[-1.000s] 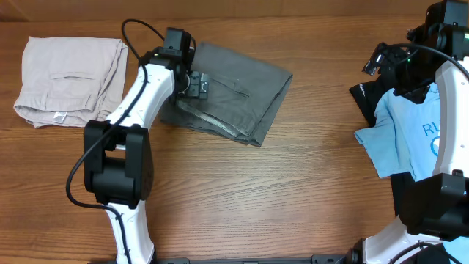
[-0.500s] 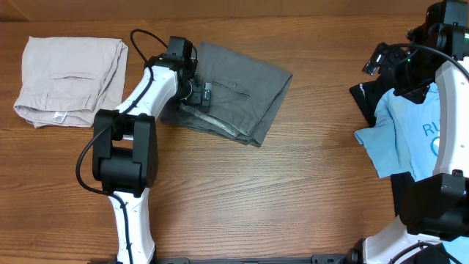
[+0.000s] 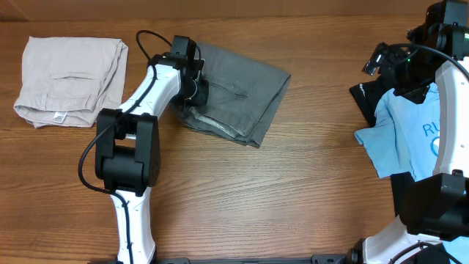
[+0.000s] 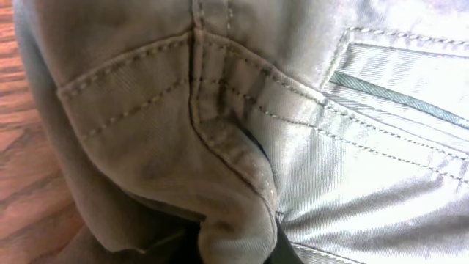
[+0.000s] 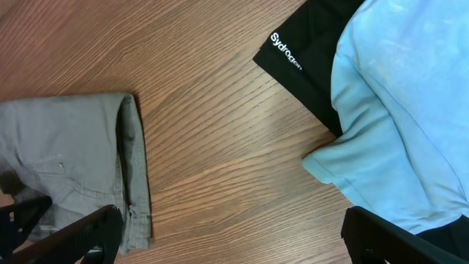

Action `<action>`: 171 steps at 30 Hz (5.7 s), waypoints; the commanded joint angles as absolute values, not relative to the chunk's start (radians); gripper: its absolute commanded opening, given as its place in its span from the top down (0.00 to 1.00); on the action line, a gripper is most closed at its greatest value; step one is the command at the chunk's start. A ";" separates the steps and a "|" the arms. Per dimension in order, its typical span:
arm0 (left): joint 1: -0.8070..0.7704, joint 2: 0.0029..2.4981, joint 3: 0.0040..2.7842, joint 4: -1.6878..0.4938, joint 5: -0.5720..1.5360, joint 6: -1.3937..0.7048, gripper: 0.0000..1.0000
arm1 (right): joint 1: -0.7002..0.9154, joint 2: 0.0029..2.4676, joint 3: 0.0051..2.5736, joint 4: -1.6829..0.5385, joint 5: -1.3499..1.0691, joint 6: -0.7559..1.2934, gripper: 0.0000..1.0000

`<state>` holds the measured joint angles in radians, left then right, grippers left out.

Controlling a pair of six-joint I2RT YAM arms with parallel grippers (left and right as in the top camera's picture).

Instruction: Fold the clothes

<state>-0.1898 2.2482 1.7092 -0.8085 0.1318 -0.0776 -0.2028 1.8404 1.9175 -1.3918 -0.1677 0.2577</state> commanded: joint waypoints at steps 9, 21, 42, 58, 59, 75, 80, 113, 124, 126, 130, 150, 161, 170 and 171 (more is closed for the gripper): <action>-0.182 2.197 1.861 -0.979 -0.085 -0.048 0.96 | -0.204 1.842 1.925 -1.390 -0.165 0.254 0.00; -0.143 1.941 1.916 -0.941 -0.495 -0.021 0.96 | -0.204 1.842 1.925 -1.390 -0.165 0.254 0.00; 0.095 1.894 1.921 -0.874 -0.531 0.036 0.96 | -0.204 1.842 1.925 -1.390 -0.165 0.254 0.00; 0.340 1.904 1.919 -0.825 -0.365 -0.031 0.96 | -0.204 1.842 1.925 -1.390 -0.165 0.254 0.00; 0.352 1.910 1.919 -0.823 -0.366 -0.030 0.96 | -0.204 1.842 1.925 -1.390 -0.165 0.254 0.00; 0.421 2.089 1.917 -0.684 -0.414 -0.035 0.12 | -0.204 1.842 1.925 -1.390 -0.165 0.254 0.00; 0.434 2.077 1.918 -0.692 -0.369 -0.152 0.00 | -0.204 1.842 1.925 -1.390 -0.165 0.254 0.00; 0.309 1.742 1.746 -0.875 0.418 -0.318 0.93 | -0.204 1.842 1.925 -1.390 -0.165 0.254 0.00; 0.019 1.567 1.745 -0.897 0.279 -0.318 0.00 | -0.204 1.842 1.925 -1.390 -0.165 0.254 0.00; -0.002 1.573 1.745 -0.897 0.279 -0.318 0.00 | -0.204 1.842 1.925 -1.390 -0.165 0.254 0.00; -0.009 1.579 1.744 -0.898 0.281 -0.318 0.00 | -0.204 1.842 1.925 -1.390 -0.165 0.254 0.00; -0.009 1.579 1.744 -0.898 0.281 -0.318 0.00 | -0.204 1.842 1.925 -1.390 -0.165 0.254 0.00; -0.009 1.579 1.744 -0.898 0.281 -0.318 0.00 | -0.190 1.734 1.925 -1.390 -0.165 0.254 0.00; -0.008 1.579 1.744 -0.898 0.280 -0.318 0.00 | -0.104 1.294 1.925 -1.390 -0.165 0.254 0.00; -0.008 1.579 1.744 -0.898 0.281 -0.318 0.00 | -0.077 1.196 1.925 -1.390 -0.165 0.254 0.00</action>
